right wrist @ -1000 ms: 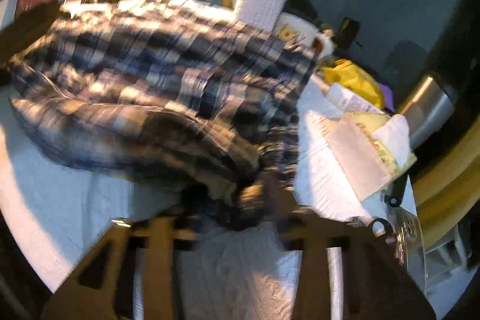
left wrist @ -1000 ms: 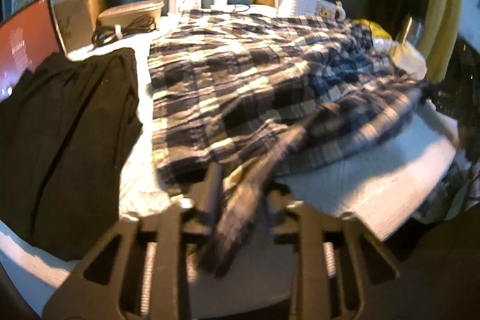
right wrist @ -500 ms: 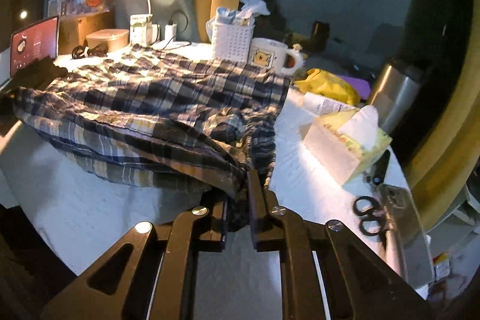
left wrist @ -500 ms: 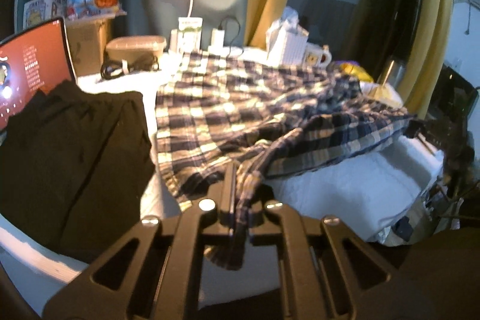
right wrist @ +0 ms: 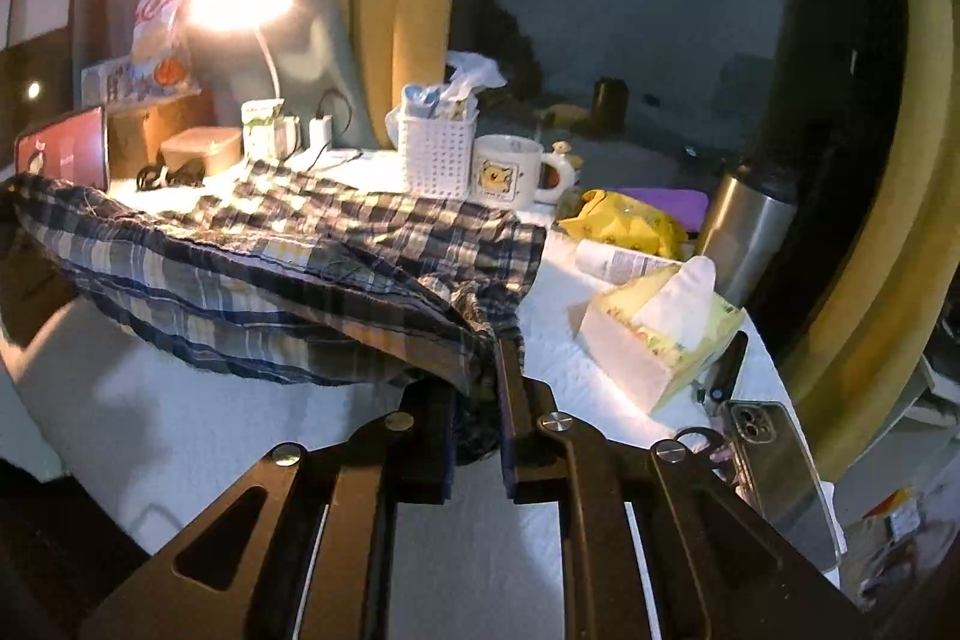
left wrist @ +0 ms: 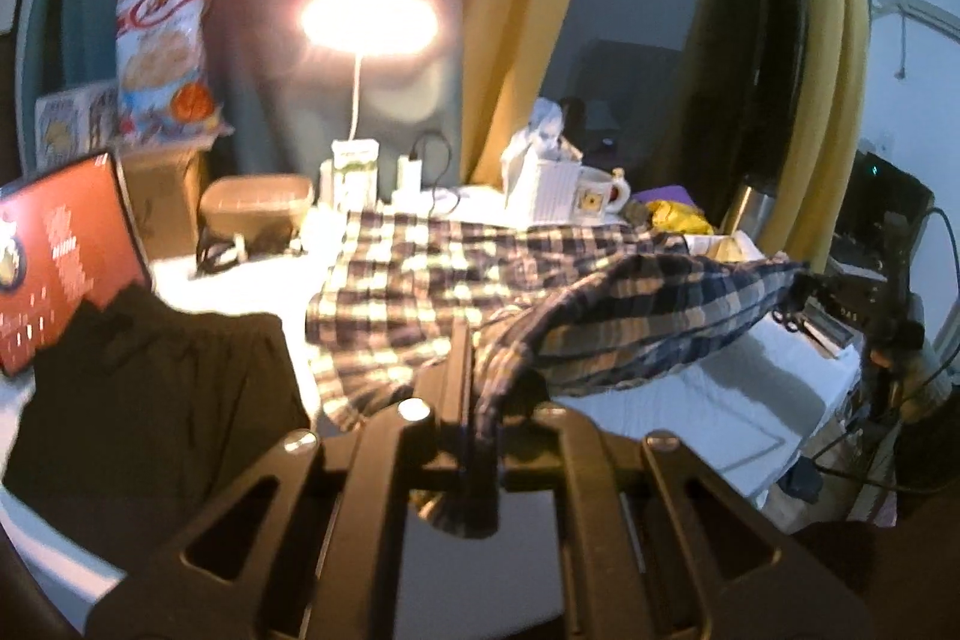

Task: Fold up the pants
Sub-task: 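Lift the held pants and fold them over toward the other gripper with both grippers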

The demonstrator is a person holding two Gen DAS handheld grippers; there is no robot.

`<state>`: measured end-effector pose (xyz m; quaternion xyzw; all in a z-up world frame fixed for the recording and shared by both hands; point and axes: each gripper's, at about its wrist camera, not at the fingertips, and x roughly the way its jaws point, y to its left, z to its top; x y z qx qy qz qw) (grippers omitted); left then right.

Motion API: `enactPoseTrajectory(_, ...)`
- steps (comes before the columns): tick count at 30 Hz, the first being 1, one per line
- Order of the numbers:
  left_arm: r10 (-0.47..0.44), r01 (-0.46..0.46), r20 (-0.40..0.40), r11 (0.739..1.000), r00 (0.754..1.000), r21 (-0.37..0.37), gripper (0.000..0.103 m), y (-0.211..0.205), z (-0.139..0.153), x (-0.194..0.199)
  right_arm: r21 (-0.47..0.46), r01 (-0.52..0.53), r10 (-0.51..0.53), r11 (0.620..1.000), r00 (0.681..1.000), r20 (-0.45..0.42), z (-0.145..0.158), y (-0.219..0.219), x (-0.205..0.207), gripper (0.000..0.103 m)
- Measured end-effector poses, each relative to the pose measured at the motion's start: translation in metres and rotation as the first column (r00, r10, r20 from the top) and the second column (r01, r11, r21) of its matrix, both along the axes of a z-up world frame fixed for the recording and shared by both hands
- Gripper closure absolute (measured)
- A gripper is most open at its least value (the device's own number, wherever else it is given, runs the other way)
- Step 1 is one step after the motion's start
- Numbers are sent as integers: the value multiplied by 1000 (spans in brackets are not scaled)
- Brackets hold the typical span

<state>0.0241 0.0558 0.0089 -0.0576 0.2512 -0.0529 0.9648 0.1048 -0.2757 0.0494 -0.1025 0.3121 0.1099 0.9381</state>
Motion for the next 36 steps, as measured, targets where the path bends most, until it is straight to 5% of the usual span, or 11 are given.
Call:
enactPoseTrajectory(12,-65,64,19,997,998,47,98,6,26,86,128,78,-84,989,995,46,24,-17,68,91)
enactPoseTrajectory(19,-59,59,-4,998,998,-4,98,26,25,153,155,79,-83,985,996,23,19,-13,124,91)
enactPoseTrajectory(36,-64,57,-180,998,982,-40,97,86,-37,332,132,93,-78,987,990,-119,-42,20,255,91)
